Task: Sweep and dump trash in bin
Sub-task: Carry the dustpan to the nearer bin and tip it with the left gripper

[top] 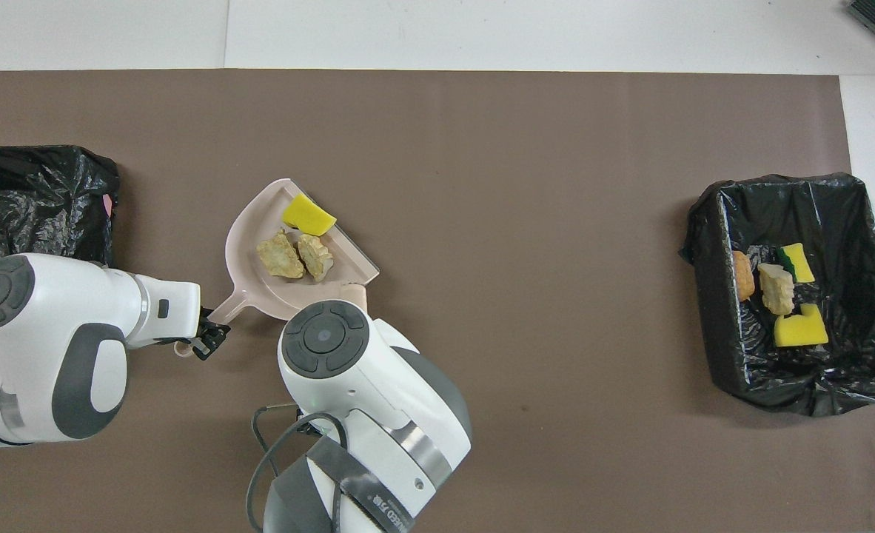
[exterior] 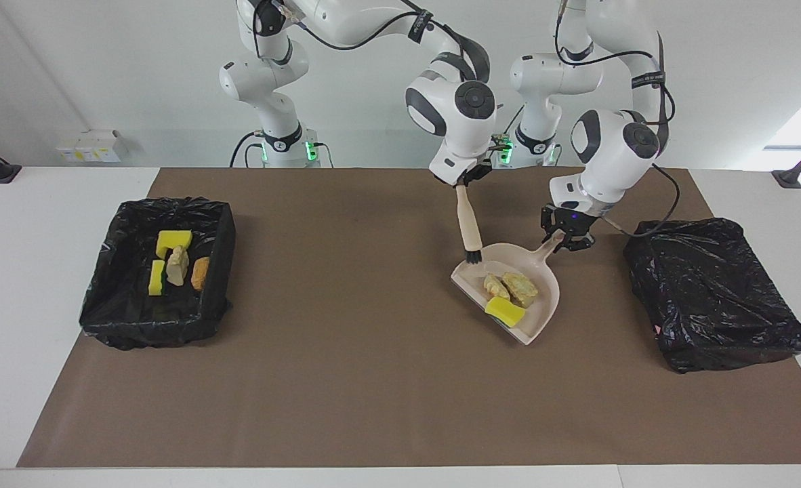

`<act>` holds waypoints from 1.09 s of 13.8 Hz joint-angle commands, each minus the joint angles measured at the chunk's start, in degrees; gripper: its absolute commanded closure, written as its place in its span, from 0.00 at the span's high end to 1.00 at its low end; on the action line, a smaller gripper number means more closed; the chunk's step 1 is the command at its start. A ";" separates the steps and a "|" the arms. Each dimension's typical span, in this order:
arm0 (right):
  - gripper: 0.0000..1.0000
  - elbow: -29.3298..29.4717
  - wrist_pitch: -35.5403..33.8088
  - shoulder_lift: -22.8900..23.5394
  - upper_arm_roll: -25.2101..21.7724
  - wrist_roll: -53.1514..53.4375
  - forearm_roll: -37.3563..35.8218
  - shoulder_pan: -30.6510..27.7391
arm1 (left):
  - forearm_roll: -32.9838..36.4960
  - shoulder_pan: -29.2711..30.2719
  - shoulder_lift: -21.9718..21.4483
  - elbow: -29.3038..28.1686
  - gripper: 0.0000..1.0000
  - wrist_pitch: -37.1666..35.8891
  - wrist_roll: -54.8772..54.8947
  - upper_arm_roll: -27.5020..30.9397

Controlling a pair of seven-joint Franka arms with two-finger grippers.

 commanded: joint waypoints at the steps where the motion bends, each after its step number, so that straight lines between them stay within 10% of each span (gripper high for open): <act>1: 0.00 -6.53 -1.99 -5.64 0.38 2.77 1.36 -3.06 | -1.28 1.81 0.47 3.86 0.00 -0.35 0.55 0.15; 6: 0.00 -25.08 5.48 -14.35 0.21 -4.03 1.00 -4.38 | -1.11 7.95 1.43 12.37 0.00 -8.84 -0.15 0.33; 15: 0.00 -31.61 8.54 -18.14 0.47 -8.30 1.62 -4.13 | 3.10 26.40 6.17 32.94 0.00 -31.43 0.46 0.42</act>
